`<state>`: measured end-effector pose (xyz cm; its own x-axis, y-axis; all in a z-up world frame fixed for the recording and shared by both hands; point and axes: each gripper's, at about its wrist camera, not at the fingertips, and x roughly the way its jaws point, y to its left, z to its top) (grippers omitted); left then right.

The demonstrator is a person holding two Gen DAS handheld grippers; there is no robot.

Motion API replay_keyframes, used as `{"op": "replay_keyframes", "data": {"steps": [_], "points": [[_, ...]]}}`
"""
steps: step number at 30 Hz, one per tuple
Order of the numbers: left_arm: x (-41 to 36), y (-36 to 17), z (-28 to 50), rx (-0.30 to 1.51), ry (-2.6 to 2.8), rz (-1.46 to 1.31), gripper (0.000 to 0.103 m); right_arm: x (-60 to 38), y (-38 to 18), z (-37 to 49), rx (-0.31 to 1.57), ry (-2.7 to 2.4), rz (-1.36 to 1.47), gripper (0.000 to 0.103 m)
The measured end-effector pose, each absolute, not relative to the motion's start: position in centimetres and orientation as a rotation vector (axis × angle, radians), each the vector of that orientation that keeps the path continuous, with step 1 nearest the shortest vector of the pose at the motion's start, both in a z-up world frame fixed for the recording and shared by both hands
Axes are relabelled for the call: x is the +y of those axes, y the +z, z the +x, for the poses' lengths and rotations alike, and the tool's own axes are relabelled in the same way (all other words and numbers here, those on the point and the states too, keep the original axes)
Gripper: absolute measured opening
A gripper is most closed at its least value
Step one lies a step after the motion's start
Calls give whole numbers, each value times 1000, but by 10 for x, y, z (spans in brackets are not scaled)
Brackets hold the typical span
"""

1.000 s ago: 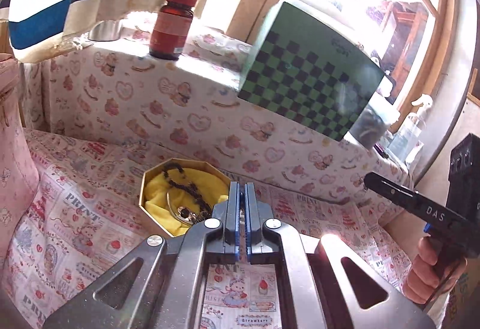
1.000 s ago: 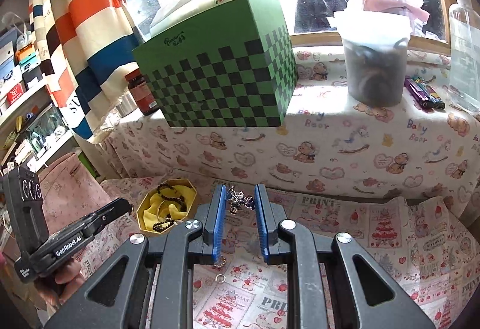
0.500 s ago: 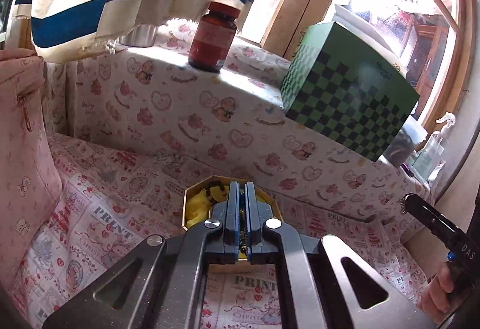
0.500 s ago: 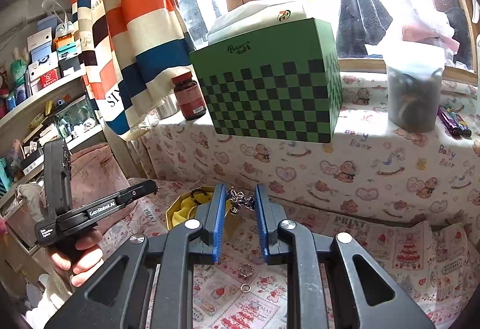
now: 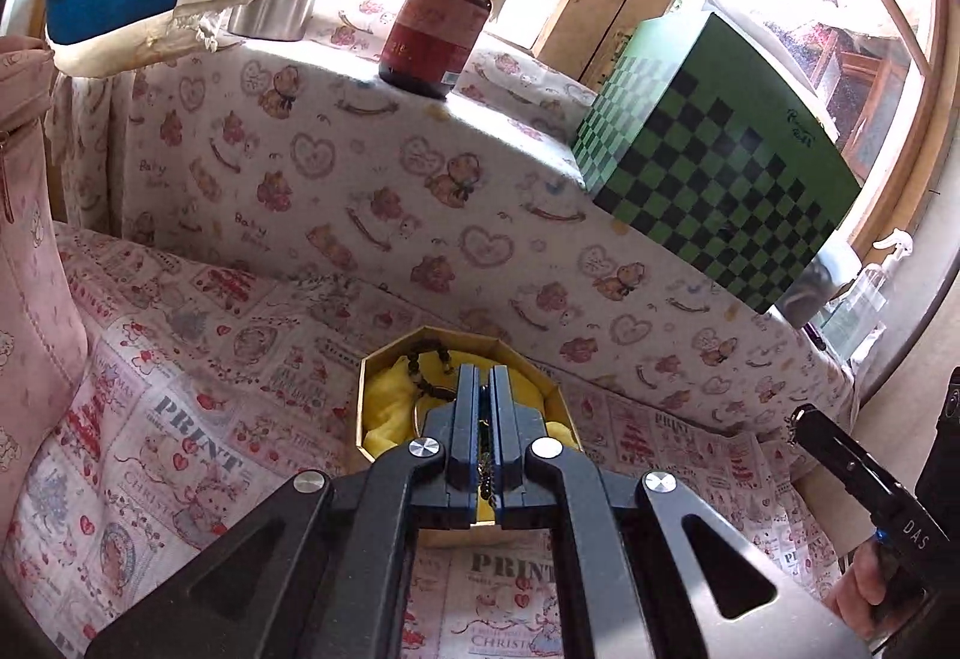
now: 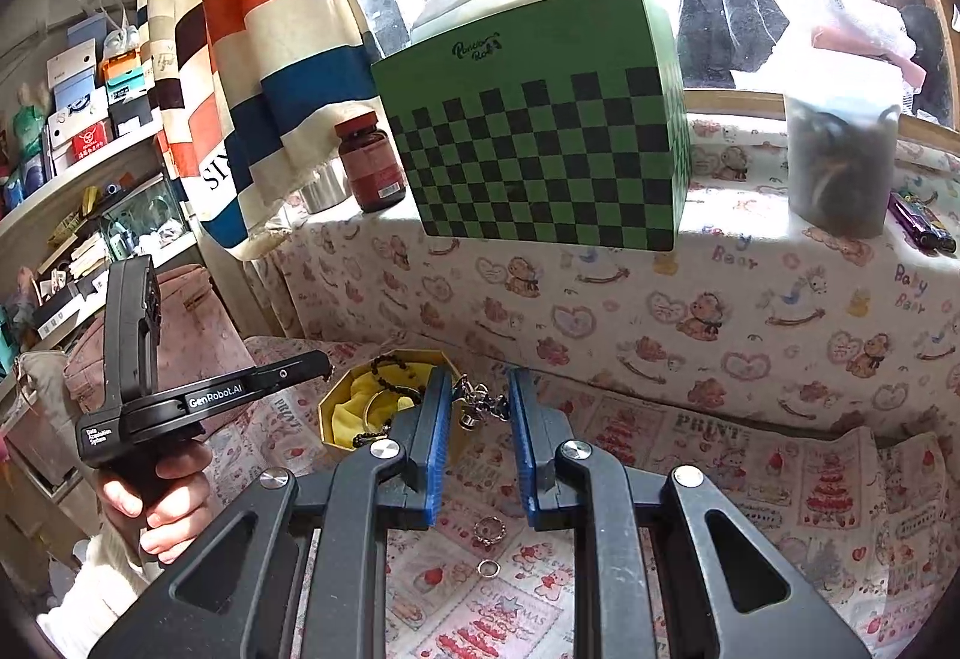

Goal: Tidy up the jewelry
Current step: 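Lower the ring into the box and open the left gripper while right carries the charm over, then open the right gripper to drop the silver charm into the box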

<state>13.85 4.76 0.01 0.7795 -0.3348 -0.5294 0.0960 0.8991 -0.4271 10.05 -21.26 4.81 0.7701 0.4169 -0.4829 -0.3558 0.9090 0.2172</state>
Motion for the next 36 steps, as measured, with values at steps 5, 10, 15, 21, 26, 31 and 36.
{"op": "replay_keyframes", "data": {"steps": [5,10,15,21,26,31,36], "points": [[46,2,137,636,-246,-390,2,-206,50,99,538,408,106,21],[48,1,137,635,-221,-398,2,-194,48,100,552,429,102,21],[49,1,137,635,-239,-406,2,-174,52,109,564,432,111,21],[61,6,134,624,-256,-466,9,-153,61,121,556,464,167,21],[79,27,115,517,-186,-482,27,-130,59,131,573,489,167,21],[83,36,105,447,-50,-423,47,-114,52,143,596,481,166,21],[89,39,102,427,-36,-425,54,-113,47,151,611,445,162,22]]}}
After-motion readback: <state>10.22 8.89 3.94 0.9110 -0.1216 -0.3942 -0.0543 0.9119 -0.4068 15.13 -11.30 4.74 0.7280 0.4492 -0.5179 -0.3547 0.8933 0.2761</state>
